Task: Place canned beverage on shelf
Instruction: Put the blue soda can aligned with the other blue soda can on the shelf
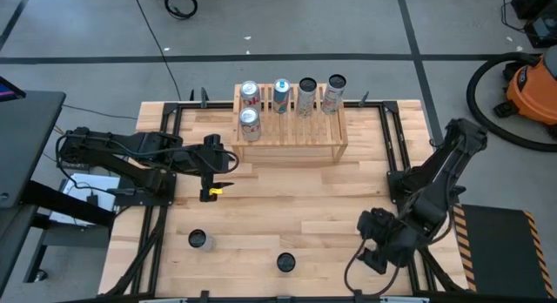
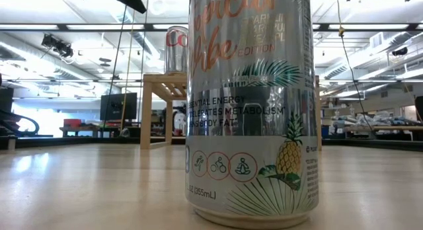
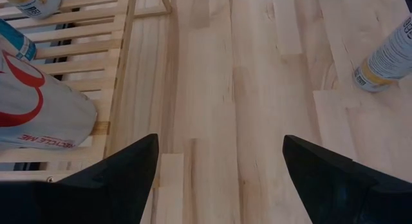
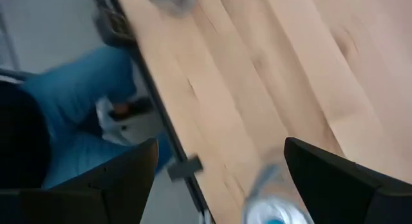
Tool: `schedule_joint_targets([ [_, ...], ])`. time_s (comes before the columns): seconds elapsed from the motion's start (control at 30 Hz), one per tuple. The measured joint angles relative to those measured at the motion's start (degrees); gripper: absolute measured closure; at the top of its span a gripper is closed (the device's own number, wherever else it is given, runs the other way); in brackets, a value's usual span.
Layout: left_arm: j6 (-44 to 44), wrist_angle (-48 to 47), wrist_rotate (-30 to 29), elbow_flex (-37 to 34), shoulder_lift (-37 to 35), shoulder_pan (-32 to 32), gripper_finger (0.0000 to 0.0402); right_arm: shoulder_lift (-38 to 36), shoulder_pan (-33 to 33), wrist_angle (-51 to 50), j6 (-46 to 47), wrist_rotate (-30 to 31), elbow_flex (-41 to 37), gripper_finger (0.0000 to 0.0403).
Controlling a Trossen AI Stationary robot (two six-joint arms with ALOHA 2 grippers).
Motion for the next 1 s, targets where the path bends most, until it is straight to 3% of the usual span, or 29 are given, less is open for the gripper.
schedule_joint_targets([
  [0.13,0.00,0.07,0.00,0.00,0.00,0.01,0.0067,1.45,0.24,-3.53,3.36,-3.51,-0.02,0.0057],
  [0.57,-1.21,0.53,-0.02,0.00,0.00,-0.01,0.0067,2.84,5.61,-6.76,14.86,-5.57,0.00,0.0057],
  [1.0,-1.31,1.56,-0.01,0.00,0.00,0.00,0.0067,6.55,8.23,-6.81,17.38,-5.29,0.35,0.0057],
])
